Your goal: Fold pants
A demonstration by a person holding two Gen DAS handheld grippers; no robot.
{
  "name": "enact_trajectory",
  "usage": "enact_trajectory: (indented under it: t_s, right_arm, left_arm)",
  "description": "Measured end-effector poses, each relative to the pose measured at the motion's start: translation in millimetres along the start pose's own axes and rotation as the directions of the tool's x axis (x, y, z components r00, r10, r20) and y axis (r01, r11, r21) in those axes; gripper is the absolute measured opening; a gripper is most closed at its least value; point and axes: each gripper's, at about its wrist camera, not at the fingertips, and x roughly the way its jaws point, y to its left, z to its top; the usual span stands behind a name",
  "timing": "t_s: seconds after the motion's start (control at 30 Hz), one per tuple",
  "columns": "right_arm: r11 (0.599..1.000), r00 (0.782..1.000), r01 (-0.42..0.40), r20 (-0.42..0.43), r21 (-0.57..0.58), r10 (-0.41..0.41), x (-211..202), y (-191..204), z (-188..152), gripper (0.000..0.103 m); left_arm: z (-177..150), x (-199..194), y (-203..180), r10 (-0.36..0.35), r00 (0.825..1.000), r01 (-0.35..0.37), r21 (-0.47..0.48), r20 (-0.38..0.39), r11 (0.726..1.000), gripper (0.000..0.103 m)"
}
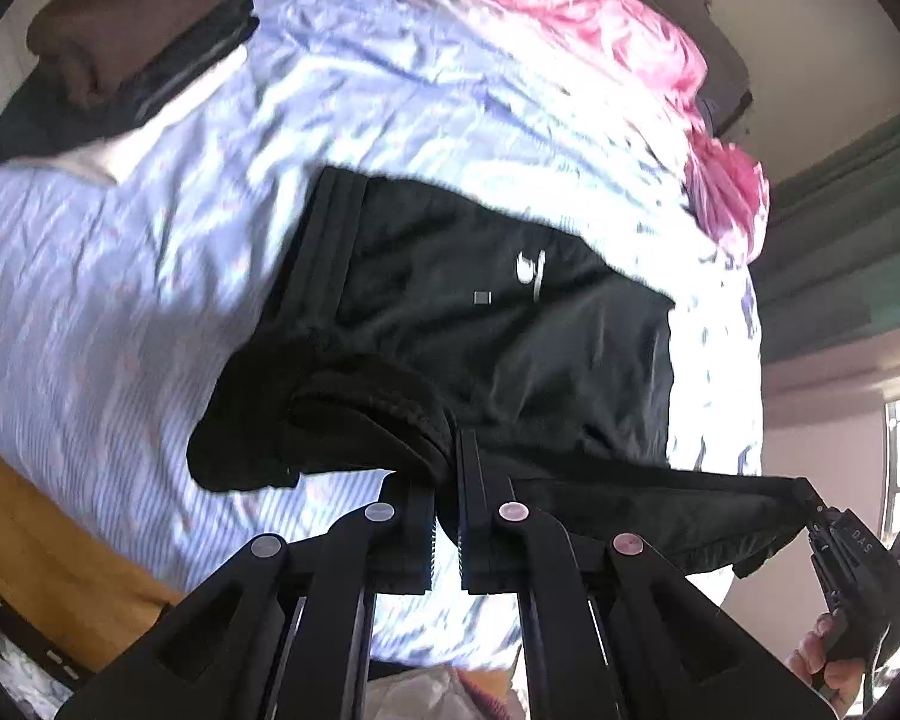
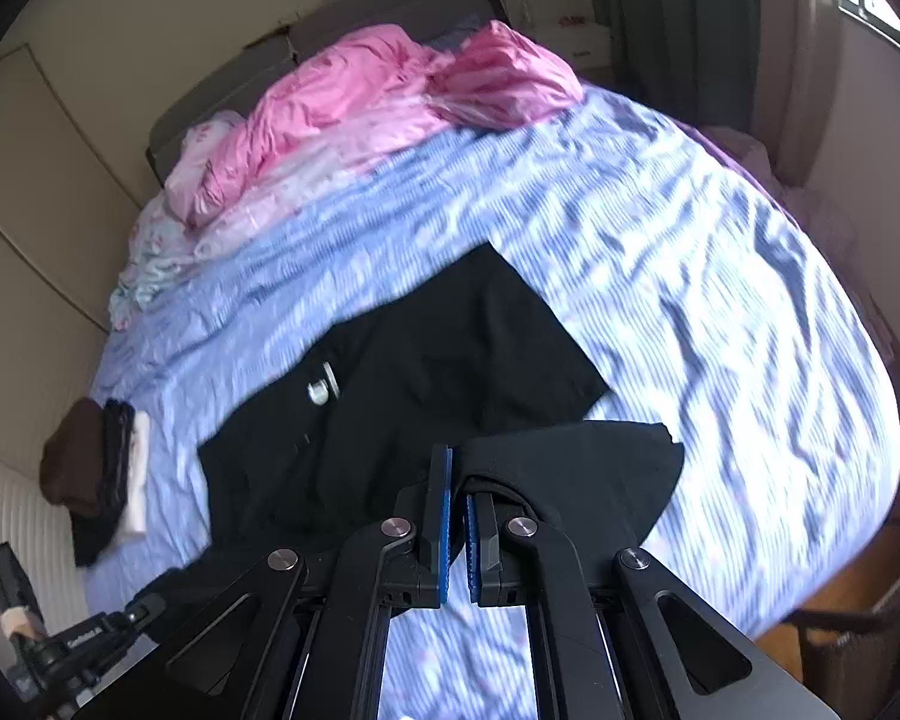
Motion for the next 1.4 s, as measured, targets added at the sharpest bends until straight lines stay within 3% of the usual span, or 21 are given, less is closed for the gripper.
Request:
enact_trajectory:
  t_s: [0.27, 0.63, 0.9, 1.03, 1.07, 1.13, 1.17, 1.2, 1.23, 1.3, 1.4]
  right_arm:
    - [0.999, 1.0, -0.002, 0.001, -0.034, 0.002, 65, 33, 59, 0.005]
    - [0.997, 0.992, 0.048, -0.113, -0.054, -0.053, 192, 55, 124, 0.005]
    - [0.994, 0.974, 0.086, -0.206, -0.072, -0.1, 270, 58, 139, 0.005]
    - [0.991, 0.962, 0.108, -0.244, -0.073, -0.123, 295, 58, 141, 0.005]
    - [0.992, 0.96, 0.11, -0.252, -0.067, -0.124, 300, 57, 142, 0.006]
    - [0.99, 0.955, 0.109, -0.267, -0.086, -0.128, 303, 60, 143, 0.012]
    - [0.99, 0.955, 0.105, -0.269, -0.095, -0.127, 303, 62, 143, 0.017]
    - [0.991, 0.957, 0.095, -0.266, -0.098, -0.118, 303, 64, 143, 0.033]
    - [0.992, 0.957, 0.079, -0.269, -0.102, -0.104, 301, 66, 144, 0.042]
    - [0.992, 0.959, 0.059, -0.269, -0.108, -0.086, 295, 71, 144, 0.043]
    - [0.995, 0.966, 0.041, -0.251, -0.091, -0.063, 279, 76, 148, 0.043]
  left_arm:
    - [72, 33, -11, 0.028, 0.999, -0.027, -0.048, 0.024, 0.999, 0.007]
    - [163, 138, -17, 0.086, 0.992, -0.095, -0.096, -0.093, 0.991, 0.007]
    - [195, 201, -13, 0.134, 0.975, -0.15, -0.077, -0.178, 0.986, 0.01]
    - [205, 227, -10, 0.178, 0.954, -0.191, -0.031, -0.242, 0.981, 0.017]
    - [206, 229, -11, 0.185, 0.951, -0.197, -0.023, -0.249, 0.98, 0.023]
    - [210, 229, -15, 0.188, 0.951, -0.194, -0.003, -0.247, 0.981, 0.043]
    - [212, 226, -17, 0.179, 0.955, -0.184, 0.001, -0.238, 0.983, 0.06]
    - [214, 222, -19, 0.166, 0.96, -0.171, 0.0, -0.225, 0.985, 0.07]
    - [215, 217, -21, 0.151, 0.966, -0.156, -0.005, -0.21, 0.988, 0.074]
    - [217, 207, -23, 0.135, 0.973, -0.14, -0.014, -0.187, 0.99, 0.08]
    - [219, 188, -21, 0.127, 0.979, -0.132, -0.017, -0.157, 0.991, 0.08]
